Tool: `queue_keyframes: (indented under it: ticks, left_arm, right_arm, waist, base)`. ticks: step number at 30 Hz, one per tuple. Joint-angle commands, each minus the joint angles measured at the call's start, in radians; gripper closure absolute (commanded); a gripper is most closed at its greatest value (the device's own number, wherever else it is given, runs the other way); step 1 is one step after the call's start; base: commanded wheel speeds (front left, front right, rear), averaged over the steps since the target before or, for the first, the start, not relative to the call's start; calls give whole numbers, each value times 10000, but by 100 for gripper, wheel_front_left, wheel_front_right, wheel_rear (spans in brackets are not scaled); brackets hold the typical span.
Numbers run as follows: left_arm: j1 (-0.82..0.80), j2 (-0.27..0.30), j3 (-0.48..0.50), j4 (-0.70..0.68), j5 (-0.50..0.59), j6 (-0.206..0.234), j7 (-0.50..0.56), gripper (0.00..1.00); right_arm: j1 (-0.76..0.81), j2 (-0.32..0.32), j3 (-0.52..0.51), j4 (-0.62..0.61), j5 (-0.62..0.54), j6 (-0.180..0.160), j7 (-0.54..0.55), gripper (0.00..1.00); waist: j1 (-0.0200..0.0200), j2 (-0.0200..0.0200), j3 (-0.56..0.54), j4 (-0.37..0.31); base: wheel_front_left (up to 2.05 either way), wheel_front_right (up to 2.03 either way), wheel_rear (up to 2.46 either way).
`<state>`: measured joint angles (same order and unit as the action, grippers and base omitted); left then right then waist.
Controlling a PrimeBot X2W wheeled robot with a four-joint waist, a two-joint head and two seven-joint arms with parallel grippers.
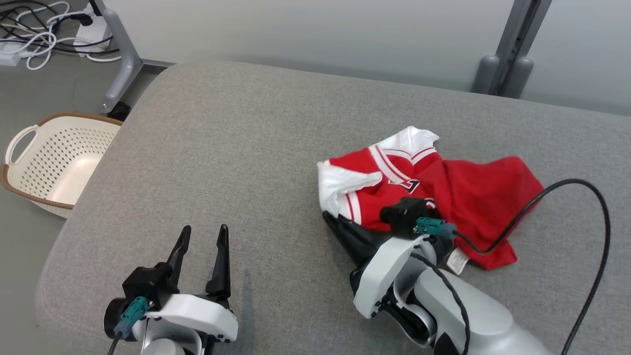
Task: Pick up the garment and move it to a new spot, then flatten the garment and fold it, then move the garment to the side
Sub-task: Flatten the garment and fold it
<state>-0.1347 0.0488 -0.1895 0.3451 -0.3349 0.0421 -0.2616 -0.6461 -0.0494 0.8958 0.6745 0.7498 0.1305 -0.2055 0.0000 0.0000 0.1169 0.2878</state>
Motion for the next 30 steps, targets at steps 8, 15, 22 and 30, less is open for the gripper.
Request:
queue_keyframes:
  ticks: [8, 15, 22, 30]
  left_arm:
    - [143, 38, 40, 58, -15, -15, -46, 0]
    - [262, 38, 98, 79, 61, -51, -46, 0]
    - [448, 38, 174, 0, 111, -7, -46, 0]
    - [494, 38, 182, -71, 83, -1, -46, 0]
  right_arm:
    - [39, -37, 1757, -61, 802, 5, -36, 0]
    - [124, -46, 2236, -127, 1347, 3, -371, 0]
    - [355, -360, 653, 238, 473, 3, -612, 0]
    - [2160, -809, -1773, -241, -1709, 3, -607, 0]
  waist:
    - [0, 0, -152, 3]
    - [0, 0, -315, -286]
    - [0, 0, -438, -653]
    - [0, 0, -406, -864]
  base:
    - [0, 0, 0]
    - [0, 0, 0]
    - [0, 0, 0]
    - [0, 0, 0]
